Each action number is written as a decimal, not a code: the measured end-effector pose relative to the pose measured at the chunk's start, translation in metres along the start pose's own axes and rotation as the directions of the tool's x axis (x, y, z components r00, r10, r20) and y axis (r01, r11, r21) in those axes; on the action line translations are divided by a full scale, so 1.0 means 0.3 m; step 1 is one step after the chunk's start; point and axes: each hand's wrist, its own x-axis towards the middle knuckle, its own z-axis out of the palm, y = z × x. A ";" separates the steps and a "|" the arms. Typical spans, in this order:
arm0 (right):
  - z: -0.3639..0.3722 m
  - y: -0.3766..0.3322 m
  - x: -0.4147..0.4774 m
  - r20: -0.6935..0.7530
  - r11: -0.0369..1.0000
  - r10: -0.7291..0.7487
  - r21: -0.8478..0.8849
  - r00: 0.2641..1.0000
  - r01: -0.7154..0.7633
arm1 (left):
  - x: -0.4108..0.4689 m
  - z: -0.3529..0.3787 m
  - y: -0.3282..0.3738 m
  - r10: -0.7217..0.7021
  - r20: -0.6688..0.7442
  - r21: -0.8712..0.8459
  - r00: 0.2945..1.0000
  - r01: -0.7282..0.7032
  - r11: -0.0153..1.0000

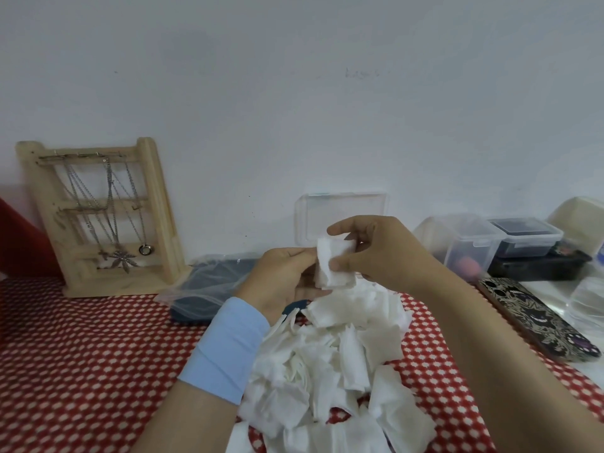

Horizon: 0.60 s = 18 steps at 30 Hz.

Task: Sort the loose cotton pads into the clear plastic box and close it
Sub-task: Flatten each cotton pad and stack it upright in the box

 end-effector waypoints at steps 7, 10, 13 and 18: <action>-0.009 0.015 0.004 -0.022 0.996 -0.025 -0.090 0.999 0.023 | -0.006 0.007 0.012 -0.005 0.045 -0.019 0.999 0.006 1.000; -0.024 0.024 -0.002 0.080 0.995 0.026 -0.098 0.996 -0.018 | -0.020 0.001 0.015 0.048 0.116 0.106 0.992 -0.060 0.993; -0.051 0.042 -0.003 0.259 0.988 0.081 0.107 0.962 -0.112 | -0.023 -0.012 0.007 0.030 0.140 0.142 0.990 -0.050 0.989; -0.061 0.055 -0.001 0.337 0.940 0.092 0.280 0.937 -0.193 | -0.020 -0.026 0.037 -0.017 0.136 0.165 0.991 -0.006 0.986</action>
